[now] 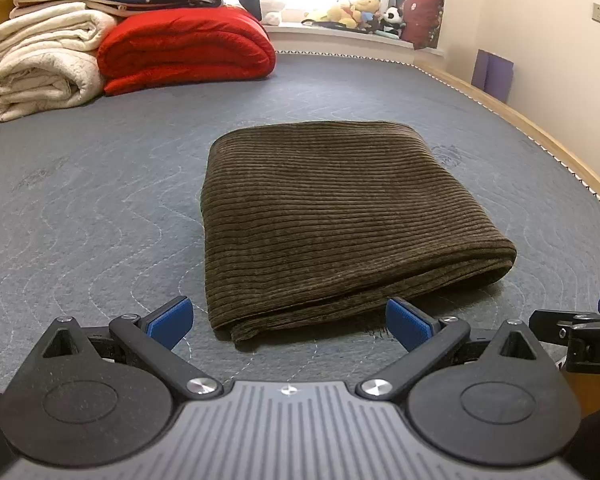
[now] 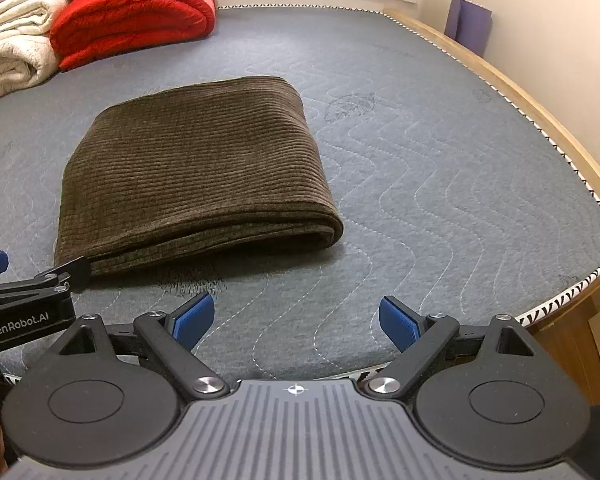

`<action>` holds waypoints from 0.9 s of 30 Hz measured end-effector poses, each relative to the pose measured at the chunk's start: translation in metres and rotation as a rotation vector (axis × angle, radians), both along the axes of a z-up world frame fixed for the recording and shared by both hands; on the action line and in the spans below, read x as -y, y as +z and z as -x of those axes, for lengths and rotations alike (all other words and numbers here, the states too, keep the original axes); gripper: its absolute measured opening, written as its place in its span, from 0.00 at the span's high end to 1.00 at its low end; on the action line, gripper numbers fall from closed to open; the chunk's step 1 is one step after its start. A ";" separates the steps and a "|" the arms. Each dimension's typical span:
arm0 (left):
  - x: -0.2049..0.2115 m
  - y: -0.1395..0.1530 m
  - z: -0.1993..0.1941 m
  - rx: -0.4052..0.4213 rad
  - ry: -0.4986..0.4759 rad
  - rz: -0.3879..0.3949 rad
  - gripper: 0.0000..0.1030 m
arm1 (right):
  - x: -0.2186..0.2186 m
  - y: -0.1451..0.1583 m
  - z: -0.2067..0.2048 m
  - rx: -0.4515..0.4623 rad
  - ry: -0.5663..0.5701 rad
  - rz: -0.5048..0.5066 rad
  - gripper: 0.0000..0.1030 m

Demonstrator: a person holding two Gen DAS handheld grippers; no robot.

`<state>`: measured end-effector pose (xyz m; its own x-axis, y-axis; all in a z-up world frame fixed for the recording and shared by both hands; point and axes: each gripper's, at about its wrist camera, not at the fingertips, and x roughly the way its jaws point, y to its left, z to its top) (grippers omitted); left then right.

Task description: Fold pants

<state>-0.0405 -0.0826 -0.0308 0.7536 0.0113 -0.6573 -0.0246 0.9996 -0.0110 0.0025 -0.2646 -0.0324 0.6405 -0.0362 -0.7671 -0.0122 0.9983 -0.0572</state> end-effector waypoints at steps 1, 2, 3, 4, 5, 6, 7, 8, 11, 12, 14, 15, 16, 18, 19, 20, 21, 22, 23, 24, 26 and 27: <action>0.000 0.000 0.000 0.000 -0.001 0.000 0.00 | 0.000 0.000 0.000 -0.001 0.000 0.000 0.12; 0.000 0.000 0.000 0.001 -0.002 -0.001 0.00 | 0.000 -0.001 0.000 -0.001 0.000 0.000 0.12; 0.000 0.000 0.000 0.001 -0.003 -0.001 0.00 | 0.000 -0.001 0.000 -0.001 -0.001 0.000 0.12; 0.000 -0.001 0.000 0.002 -0.003 0.000 0.00 | 0.001 -0.001 0.000 -0.002 0.000 0.000 0.12; -0.001 -0.001 0.000 0.003 -0.004 0.000 0.00 | 0.001 -0.001 0.000 -0.002 0.000 0.000 0.12; -0.001 -0.001 0.000 0.002 -0.004 0.000 0.00 | 0.001 -0.001 0.000 -0.003 0.000 0.000 0.12; -0.001 -0.001 0.000 0.002 -0.004 0.001 0.00 | 0.001 -0.001 0.000 -0.003 -0.001 0.000 0.12; -0.001 -0.001 0.000 0.001 -0.004 0.002 0.00 | 0.001 -0.001 0.000 -0.003 0.000 0.000 0.12; -0.001 -0.001 0.000 0.000 -0.005 0.001 0.00 | 0.001 -0.002 -0.001 -0.004 -0.001 0.000 0.12; 0.000 -0.001 0.000 0.000 -0.006 0.000 0.00 | 0.001 -0.002 -0.001 -0.005 -0.001 0.001 0.12; 0.000 -0.001 0.000 0.000 -0.006 0.000 0.00 | 0.001 -0.002 -0.001 -0.004 -0.001 0.000 0.12; 0.000 -0.001 0.000 0.000 -0.005 0.000 0.00 | 0.001 -0.002 -0.001 -0.004 -0.001 0.001 0.12; 0.000 -0.001 0.000 0.000 -0.005 0.000 0.00 | 0.001 -0.002 -0.001 -0.005 -0.002 0.001 0.12; 0.001 -0.001 0.000 -0.001 -0.005 0.002 0.00 | 0.001 -0.002 -0.001 -0.005 -0.002 0.000 0.12; 0.001 -0.001 0.000 -0.002 -0.006 0.002 0.00 | 0.001 -0.002 -0.001 -0.005 -0.002 0.000 0.12; 0.001 -0.001 0.000 -0.002 -0.007 0.002 0.00 | 0.001 -0.002 -0.001 -0.004 -0.001 0.000 0.12; 0.001 -0.001 0.000 -0.003 -0.007 0.001 0.00 | 0.001 -0.002 -0.001 -0.004 -0.001 0.000 0.12; 0.002 -0.002 0.000 -0.003 -0.008 -0.001 0.00 | 0.001 -0.002 -0.001 -0.005 -0.001 0.000 0.12; 0.002 -0.002 0.000 -0.002 -0.008 -0.001 0.00 | 0.001 -0.003 -0.001 -0.005 -0.001 0.000 0.12; 0.002 -0.002 0.000 -0.003 -0.008 -0.001 0.00 | 0.002 -0.002 -0.001 -0.005 -0.001 0.000 0.12; 0.002 -0.002 0.000 -0.004 -0.008 0.000 0.00 | 0.002 -0.002 -0.001 -0.005 0.000 0.000 0.12; 0.001 -0.002 0.000 -0.004 -0.008 -0.001 0.00 | 0.002 -0.002 -0.001 -0.006 0.000 0.001 0.12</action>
